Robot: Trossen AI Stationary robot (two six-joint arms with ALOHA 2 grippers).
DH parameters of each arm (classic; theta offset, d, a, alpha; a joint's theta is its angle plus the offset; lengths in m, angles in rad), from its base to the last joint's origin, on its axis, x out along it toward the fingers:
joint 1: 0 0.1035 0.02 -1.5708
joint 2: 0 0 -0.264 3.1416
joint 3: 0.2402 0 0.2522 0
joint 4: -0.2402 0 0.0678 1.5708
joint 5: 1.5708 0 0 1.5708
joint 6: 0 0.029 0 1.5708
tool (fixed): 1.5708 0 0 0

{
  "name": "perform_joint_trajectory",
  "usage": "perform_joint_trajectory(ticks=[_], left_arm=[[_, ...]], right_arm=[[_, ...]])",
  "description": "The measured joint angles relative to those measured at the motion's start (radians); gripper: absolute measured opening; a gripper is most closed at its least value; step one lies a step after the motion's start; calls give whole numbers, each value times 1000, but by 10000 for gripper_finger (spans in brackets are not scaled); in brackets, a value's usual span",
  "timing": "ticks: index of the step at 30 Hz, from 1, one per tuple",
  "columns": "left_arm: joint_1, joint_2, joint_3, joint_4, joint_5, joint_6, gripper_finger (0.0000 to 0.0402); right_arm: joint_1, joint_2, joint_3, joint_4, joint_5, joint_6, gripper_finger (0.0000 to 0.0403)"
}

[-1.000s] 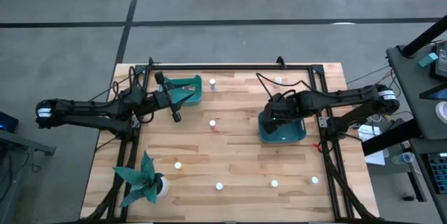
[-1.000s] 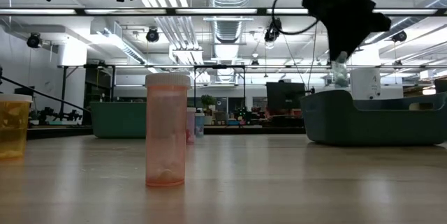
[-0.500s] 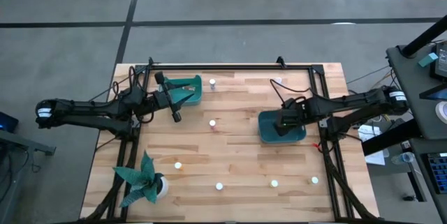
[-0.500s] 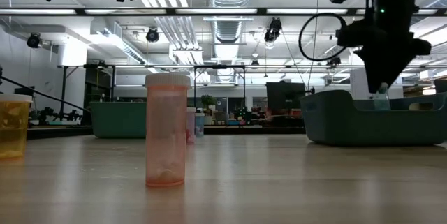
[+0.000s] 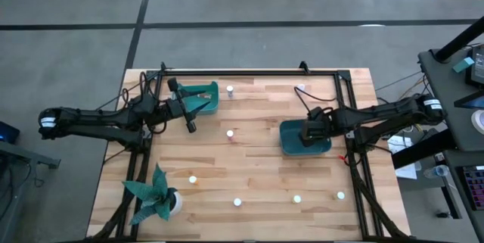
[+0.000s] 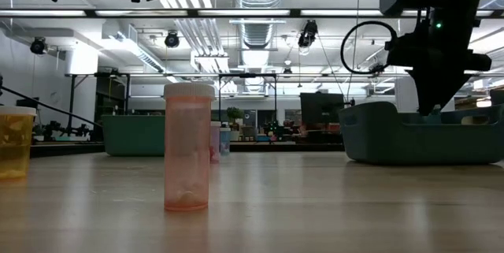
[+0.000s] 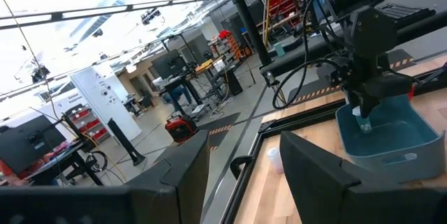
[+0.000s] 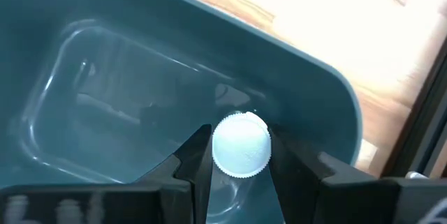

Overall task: Pick and place medicine bottles into bin by pill shape (circle, oval)
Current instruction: Put the blue tablet bottle into the blue bin

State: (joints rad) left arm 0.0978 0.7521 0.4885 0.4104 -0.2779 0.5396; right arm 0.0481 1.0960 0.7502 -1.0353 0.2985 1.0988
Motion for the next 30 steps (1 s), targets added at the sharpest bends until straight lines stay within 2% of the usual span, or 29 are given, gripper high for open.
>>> perform_joint_trajectory(ticks=[9,30], left_arm=[[0,0,0,0,0,0,160],[0,0,0,0,0,0,160]], right_arm=[[2,5,-48,31,1,0,113],[2,6,-48,41,9,22,122]])
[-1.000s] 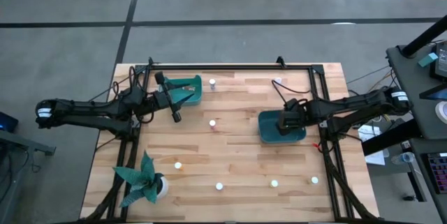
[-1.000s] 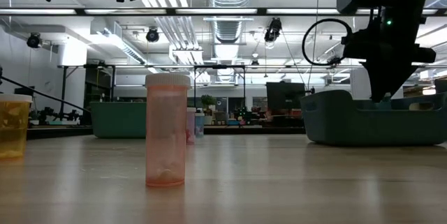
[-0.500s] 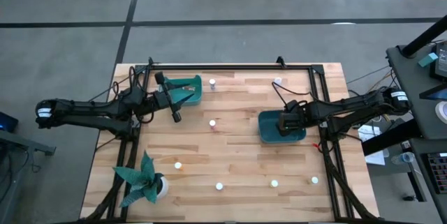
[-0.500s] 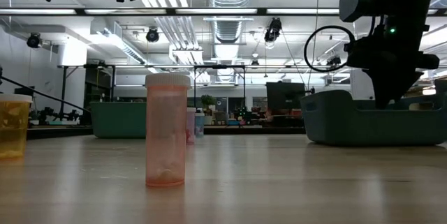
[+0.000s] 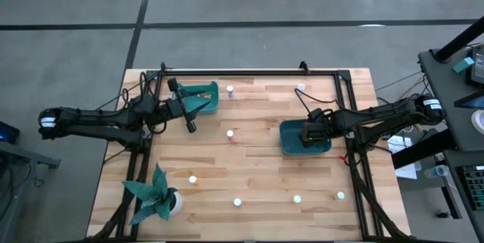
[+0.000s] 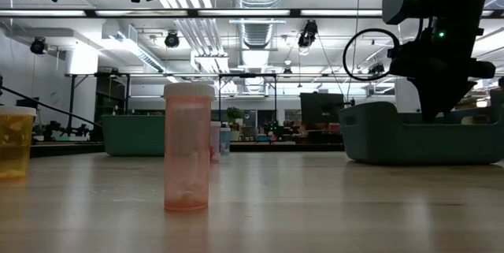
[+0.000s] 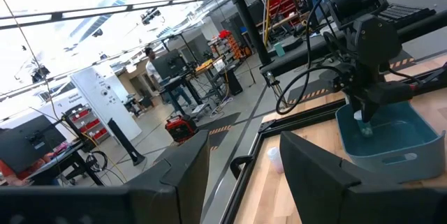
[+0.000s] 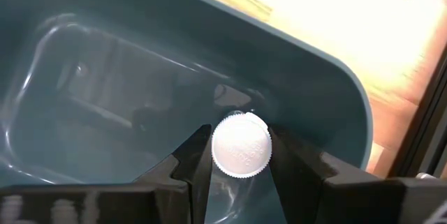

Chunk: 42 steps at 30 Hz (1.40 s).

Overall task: Pick and place medicine bottles into bin by pill shape (circle, oval)
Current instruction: Put the blue tablet bottle into the blue bin, then put the transparent capsule bottle into the green bin

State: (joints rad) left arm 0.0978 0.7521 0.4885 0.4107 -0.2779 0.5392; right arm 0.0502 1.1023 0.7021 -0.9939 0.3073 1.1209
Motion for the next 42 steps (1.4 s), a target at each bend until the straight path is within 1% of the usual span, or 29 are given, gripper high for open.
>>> perform_joint_trajectory(ticks=[7,16,20,25,30,37,42], left_arm=[[0,0,0,0,0,0,160],[0,0,0,0,0,0,160],[0,0,0,0,0,0,160],[0,0,0,0,0,-1,160],[0,0,0,0,0,-2,160],[-1,0,0,0,0,-3,160],[-1,0,0,0,0,-5,160]], right_arm=[[0,0,0,1,0,8,125],[0,0,0,1,-19,12,188],[0,-3,25,-25,-20,6,204],[0,-3,91,-110,-19,5,207],[-1,-3,159,-126,-17,-13,205],[-3,-3,262,-123,55,-52,205],[-25,-3,311,-93,163,-87,205]])
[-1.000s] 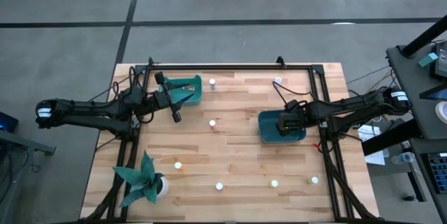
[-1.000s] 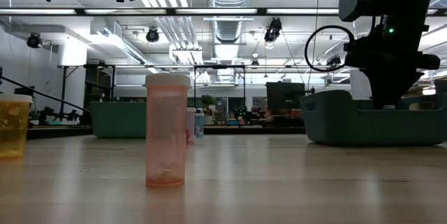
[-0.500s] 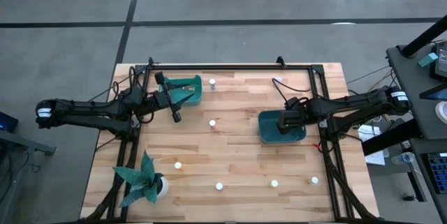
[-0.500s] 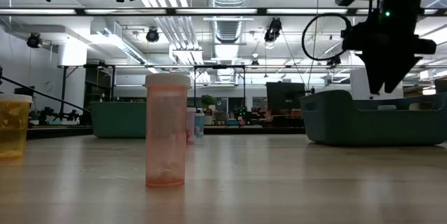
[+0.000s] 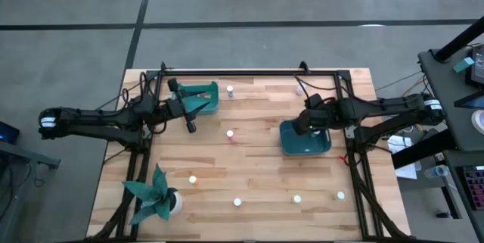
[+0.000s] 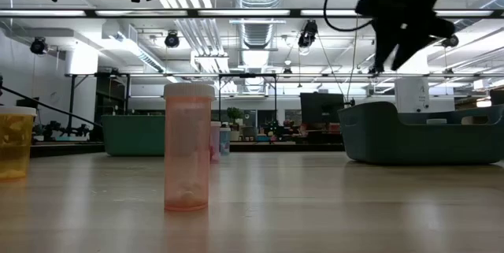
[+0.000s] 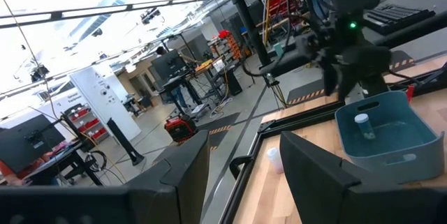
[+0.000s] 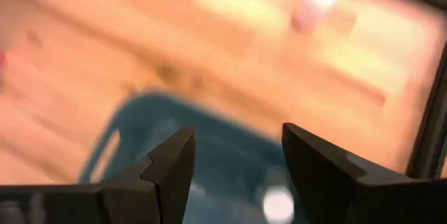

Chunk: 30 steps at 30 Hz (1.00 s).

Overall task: Pick and place medicine bottles into bin by pill shape (circle, oval)
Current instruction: Put the transparent capsule bottle into the green bin

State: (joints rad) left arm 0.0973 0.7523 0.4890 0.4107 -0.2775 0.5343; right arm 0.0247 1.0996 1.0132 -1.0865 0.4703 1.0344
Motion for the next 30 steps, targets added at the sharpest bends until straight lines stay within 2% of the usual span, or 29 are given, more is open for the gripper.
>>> perform_joint_trajectory(ticks=[3,8,18,30], left_arm=[[0,0,0,0,0,0,160],[0,0,0,0,0,0,160],[1,0,0,0,0,1,160],[1,0,0,1,0,3,160]], right_arm=[[-33,0,8,73,28,-51,205],[-120,0,7,178,-1,-144,209],[-330,38,15,247,-11,-294,217],[-548,185,68,264,-35,-429,217]])
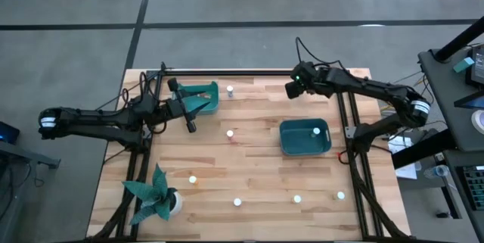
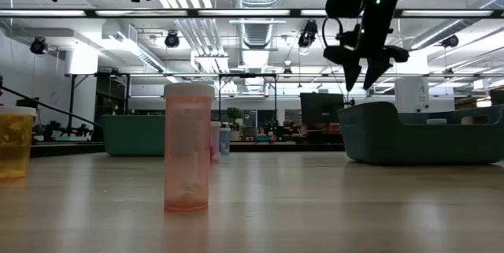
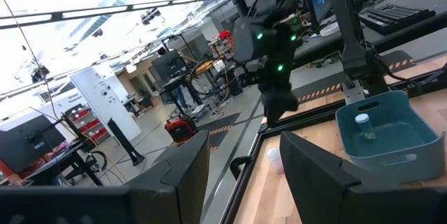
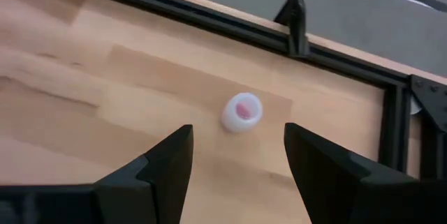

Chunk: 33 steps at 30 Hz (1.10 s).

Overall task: Pick and place medicine bottles into bin by pill shape (circle, oval)
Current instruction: Put the transparent capsule bottle into the green bin

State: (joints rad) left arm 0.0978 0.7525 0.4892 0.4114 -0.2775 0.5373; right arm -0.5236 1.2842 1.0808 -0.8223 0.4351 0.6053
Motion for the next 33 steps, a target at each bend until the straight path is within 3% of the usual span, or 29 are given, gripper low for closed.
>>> perform_joint_trajectory(ticks=[8,33], left_arm=[[0,0,0,0,0,1,160],[0,0,0,0,0,2,160]], right_arm=[[-91,95,12,3,-95,-51,217],[-181,272,11,133,-103,-144,217]])
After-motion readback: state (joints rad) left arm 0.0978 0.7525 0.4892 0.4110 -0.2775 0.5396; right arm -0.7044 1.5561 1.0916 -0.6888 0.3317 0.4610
